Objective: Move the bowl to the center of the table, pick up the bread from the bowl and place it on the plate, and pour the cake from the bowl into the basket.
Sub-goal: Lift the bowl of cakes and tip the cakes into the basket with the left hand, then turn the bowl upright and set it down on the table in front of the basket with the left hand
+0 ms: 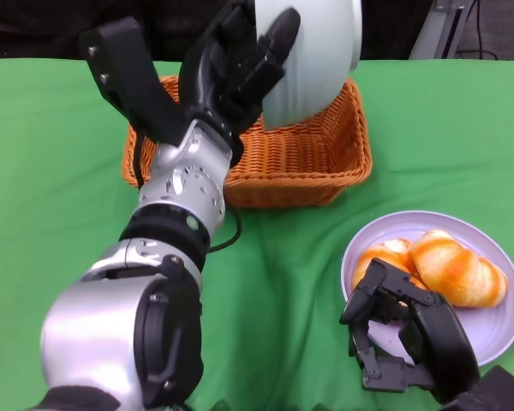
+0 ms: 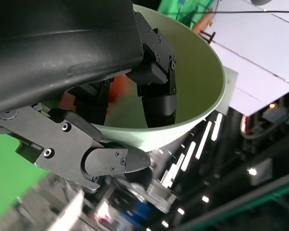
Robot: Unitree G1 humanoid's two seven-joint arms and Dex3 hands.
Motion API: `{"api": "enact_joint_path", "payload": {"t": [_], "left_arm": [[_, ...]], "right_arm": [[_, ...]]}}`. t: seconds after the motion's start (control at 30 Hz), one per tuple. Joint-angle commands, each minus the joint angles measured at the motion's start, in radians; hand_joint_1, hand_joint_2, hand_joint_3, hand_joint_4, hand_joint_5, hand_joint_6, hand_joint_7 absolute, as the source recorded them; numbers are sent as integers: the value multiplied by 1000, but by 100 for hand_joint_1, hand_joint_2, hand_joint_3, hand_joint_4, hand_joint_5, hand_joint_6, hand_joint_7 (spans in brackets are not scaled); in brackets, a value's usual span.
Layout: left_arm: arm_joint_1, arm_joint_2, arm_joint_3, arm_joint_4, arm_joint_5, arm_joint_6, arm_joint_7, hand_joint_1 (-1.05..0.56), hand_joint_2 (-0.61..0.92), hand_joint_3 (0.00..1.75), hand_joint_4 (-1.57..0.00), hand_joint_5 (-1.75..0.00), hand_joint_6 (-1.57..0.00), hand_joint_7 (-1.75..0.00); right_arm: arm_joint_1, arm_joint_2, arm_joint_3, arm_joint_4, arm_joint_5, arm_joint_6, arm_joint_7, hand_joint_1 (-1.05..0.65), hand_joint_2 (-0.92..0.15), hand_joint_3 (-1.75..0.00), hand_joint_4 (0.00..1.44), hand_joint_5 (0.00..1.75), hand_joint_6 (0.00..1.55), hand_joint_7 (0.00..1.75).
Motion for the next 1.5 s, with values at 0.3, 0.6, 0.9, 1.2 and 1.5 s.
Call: {"api": "enact_joint_path", "payload": {"t": [0.3,0.6,0.9,1.2,1.5], "left_arm": [[-77,6,145,-7,-186,214,-29,-7,68,98,-76,-175,-65,-165],[-94,32,284,29,-321,364,59,-14,83,58,-73,-175,-56,-174],[-87,26,328,35,-349,360,126,-16,92,49,-75,-175,-56,-175],[-88,20,346,34,-361,343,166,-18,92,57,-74,-175,-54,-175],[-88,21,317,23,-339,350,136,-17,92,46,-75,-175,-55,-175]], "right_arm": [[-15,-20,-1,12,-5,-14,-3,-5,-43,-135,85,175,62,167],[-26,-23,1,35,-14,-32,-11,-8,-43,-133,86,175,65,166],[-33,-27,1,51,-33,-57,-29,-7,-45,-131,87,175,66,165],[-40,-26,0,73,-33,-78,-31,-7,-46,-130,88,175,67,165],[-42,-28,3,74,-32,-69,-31,-7,-44,-132,87,175,66,166]]}}
